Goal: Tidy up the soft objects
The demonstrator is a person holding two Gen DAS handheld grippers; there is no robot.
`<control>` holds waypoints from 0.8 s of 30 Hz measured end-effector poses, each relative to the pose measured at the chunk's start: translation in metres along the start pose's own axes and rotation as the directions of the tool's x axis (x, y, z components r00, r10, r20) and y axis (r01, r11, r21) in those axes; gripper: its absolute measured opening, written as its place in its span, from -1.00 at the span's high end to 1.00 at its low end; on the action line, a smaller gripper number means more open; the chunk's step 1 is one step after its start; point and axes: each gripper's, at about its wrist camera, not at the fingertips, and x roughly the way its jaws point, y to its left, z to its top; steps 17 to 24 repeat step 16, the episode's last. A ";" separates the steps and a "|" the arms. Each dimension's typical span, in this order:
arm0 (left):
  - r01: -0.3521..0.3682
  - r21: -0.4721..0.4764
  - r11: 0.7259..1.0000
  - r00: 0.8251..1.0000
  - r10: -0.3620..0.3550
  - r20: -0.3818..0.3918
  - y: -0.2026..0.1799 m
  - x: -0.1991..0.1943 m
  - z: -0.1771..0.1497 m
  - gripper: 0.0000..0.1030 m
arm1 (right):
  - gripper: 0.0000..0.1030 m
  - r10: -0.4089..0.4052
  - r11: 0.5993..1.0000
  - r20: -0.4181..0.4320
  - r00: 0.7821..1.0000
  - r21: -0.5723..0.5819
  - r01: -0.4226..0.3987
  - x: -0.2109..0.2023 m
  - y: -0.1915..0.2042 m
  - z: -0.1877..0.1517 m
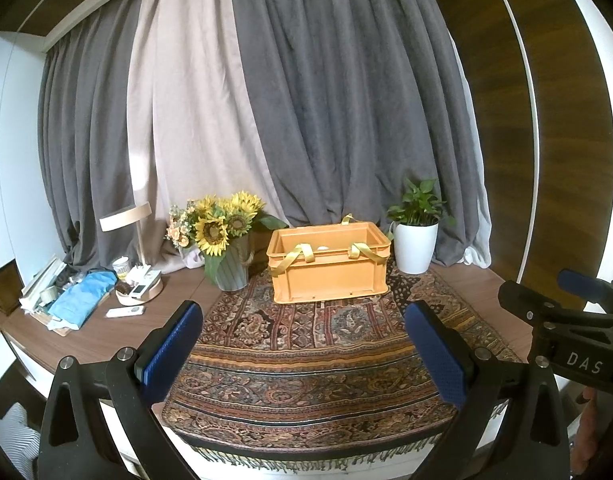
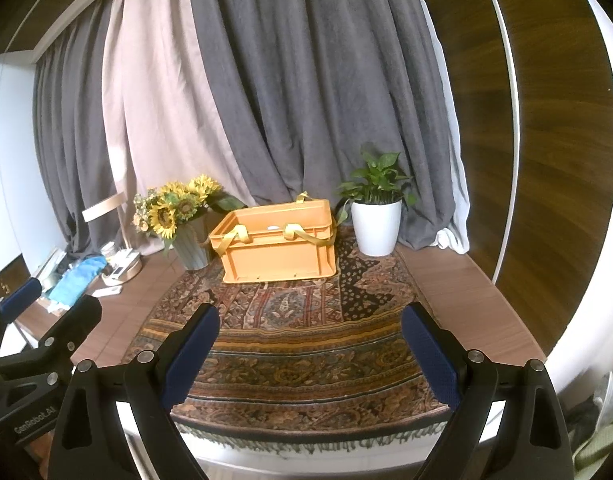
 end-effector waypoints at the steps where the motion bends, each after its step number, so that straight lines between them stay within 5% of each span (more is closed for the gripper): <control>1: 0.002 0.000 1.000 1.000 -0.002 0.000 0.000 0.000 0.000 -1.00 | -0.81 0.000 1.000 0.002 1.000 0.000 0.000 -0.001 0.000 0.000; 24: 0.011 0.001 1.000 1.000 -0.011 0.003 0.000 -0.002 0.001 -1.00 | -0.81 -0.004 1.000 0.002 1.000 0.000 0.004 -0.008 0.002 0.002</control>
